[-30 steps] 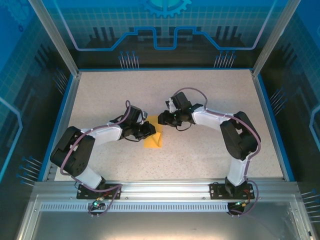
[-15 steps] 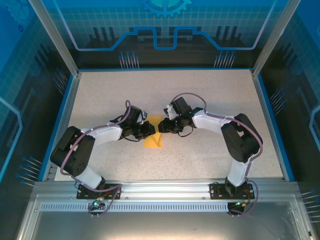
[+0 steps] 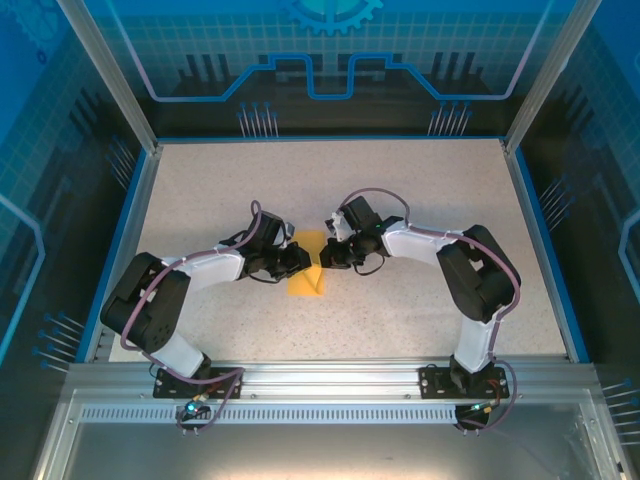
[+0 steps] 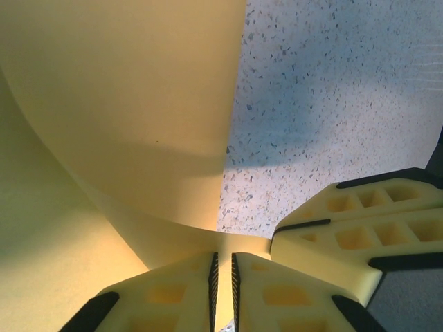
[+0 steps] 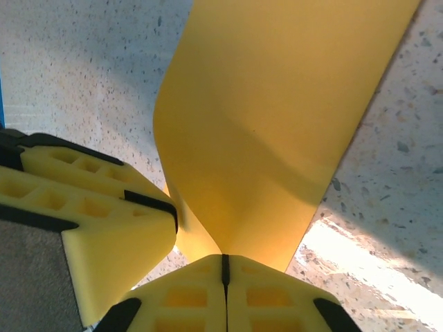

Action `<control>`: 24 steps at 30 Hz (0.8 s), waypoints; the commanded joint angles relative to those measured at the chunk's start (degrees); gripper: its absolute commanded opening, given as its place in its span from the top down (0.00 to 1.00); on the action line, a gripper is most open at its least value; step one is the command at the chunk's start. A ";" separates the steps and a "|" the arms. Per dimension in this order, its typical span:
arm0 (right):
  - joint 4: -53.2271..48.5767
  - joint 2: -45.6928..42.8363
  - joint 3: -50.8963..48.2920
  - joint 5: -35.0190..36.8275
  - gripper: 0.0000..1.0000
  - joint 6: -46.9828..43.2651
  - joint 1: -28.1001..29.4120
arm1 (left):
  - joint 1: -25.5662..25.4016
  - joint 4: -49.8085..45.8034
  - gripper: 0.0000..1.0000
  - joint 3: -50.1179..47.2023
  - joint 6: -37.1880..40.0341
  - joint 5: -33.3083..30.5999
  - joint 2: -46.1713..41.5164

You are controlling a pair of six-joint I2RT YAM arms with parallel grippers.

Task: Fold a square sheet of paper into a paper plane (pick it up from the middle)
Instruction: Fold the triangle a second time at the center of the table.

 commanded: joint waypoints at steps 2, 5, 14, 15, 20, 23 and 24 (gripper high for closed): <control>-1.37 2.26 3.17 2.22 0.96 -2.40 0.81 | 0.54 0.49 0.77 -0.81 0.05 0.16 -1.56; -2.81 3.59 4.61 3.20 0.97 -3.93 0.80 | 0.60 1.30 0.74 -0.85 -0.06 1.17 -1.36; -4.72 6.03 6.81 4.65 0.97 -5.83 0.81 | 0.56 3.02 0.75 -0.67 -0.37 2.73 0.18; -4.91 6.10 6.85 4.92 0.97 -5.87 0.81 | 0.60 3.06 0.76 -0.58 -0.29 2.93 0.36; -5.71 6.71 7.08 6.25 0.97 -5.77 0.80 | 0.60 3.59 0.79 -0.16 -0.23 3.89 1.39; -5.91 7.12 7.42 6.69 0.96 -5.78 0.81 | 0.52 3.76 0.80 -0.02 -0.23 4.35 2.11; -6.01 7.41 7.56 6.79 0.96 -5.74 0.81 | 0.50 3.90 0.80 0.03 -0.16 4.54 2.35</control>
